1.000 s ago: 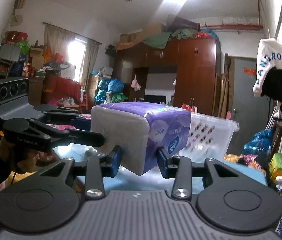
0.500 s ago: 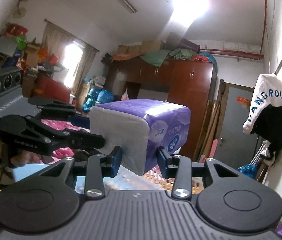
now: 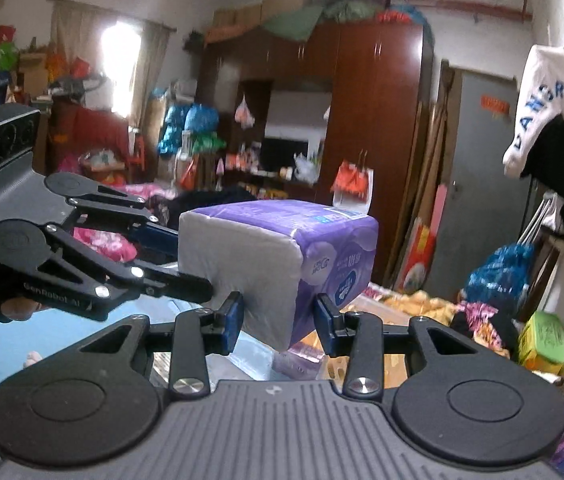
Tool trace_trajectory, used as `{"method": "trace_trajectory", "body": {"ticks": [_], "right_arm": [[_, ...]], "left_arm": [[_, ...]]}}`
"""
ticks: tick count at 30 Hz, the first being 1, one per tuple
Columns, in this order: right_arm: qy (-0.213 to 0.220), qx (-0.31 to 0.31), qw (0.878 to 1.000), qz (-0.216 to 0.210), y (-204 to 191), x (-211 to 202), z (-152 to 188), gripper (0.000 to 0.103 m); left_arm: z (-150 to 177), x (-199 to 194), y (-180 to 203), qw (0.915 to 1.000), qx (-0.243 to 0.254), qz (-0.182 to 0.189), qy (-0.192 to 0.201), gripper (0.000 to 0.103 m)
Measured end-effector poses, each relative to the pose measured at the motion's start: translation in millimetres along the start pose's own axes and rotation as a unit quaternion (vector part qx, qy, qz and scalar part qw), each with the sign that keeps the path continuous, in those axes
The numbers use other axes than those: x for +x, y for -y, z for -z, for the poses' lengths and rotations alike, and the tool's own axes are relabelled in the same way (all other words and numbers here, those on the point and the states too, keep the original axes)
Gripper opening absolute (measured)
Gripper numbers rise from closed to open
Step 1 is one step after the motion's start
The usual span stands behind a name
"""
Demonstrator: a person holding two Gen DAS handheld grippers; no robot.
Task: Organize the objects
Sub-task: 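Carry the tissue pack over the white basket and release it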
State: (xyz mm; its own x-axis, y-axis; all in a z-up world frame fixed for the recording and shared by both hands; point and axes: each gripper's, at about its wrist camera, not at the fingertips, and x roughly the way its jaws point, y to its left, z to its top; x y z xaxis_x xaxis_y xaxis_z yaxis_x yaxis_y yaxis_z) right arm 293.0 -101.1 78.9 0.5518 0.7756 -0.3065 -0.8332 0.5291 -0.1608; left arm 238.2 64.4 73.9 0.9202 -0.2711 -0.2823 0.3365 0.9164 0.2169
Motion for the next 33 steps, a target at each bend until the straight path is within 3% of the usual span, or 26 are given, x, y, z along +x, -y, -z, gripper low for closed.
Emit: {"method": "trace_trajectory", "body": {"ticks": [9,23,26,28,29,30,33], "right_arm": [[-0.062,0.029,0.998,-0.013,12.1,9.3,-6.1,0.042],[-0.119,0.038,0.992,0.003,21.1,35.2,-9.5,0.043],[-0.107,0.039,0.993,0.004,20.1,30.7,-10.9,0.054],[-0.069,0.041,0.996,0.035,19.4,17.2,-15.0,0.091],[-0.044,0.041,0.997,0.05,16.8,5.9,-15.2,0.099],[-0.022,0.038,0.997,0.06,13.3,-5.9,-14.0,0.103],[0.036,0.068,0.995,0.061,3.9,-49.5,-3.1,0.103]], "left_arm": [[-2.1,18.3,-29.3,0.9954,-0.065,0.031,-0.064,0.046],[7.0,45.8,-30.7,0.991,-0.056,0.001,-0.122,0.05],[8.5,45.2,-21.8,0.9926,-0.029,-0.008,-0.118,0.058],[8.8,37.2,-14.2,0.9938,-0.009,-0.031,-0.107,0.065],[8.0,32.4,-11.6,0.9941,-0.005,-0.04,-0.101,0.072],[8.2,23.3,-8.2,0.9948,-0.002,-0.046,-0.09,0.076],[12.7,-8.5,0.0,0.9972,-0.008,-0.047,-0.058,0.076]]}}
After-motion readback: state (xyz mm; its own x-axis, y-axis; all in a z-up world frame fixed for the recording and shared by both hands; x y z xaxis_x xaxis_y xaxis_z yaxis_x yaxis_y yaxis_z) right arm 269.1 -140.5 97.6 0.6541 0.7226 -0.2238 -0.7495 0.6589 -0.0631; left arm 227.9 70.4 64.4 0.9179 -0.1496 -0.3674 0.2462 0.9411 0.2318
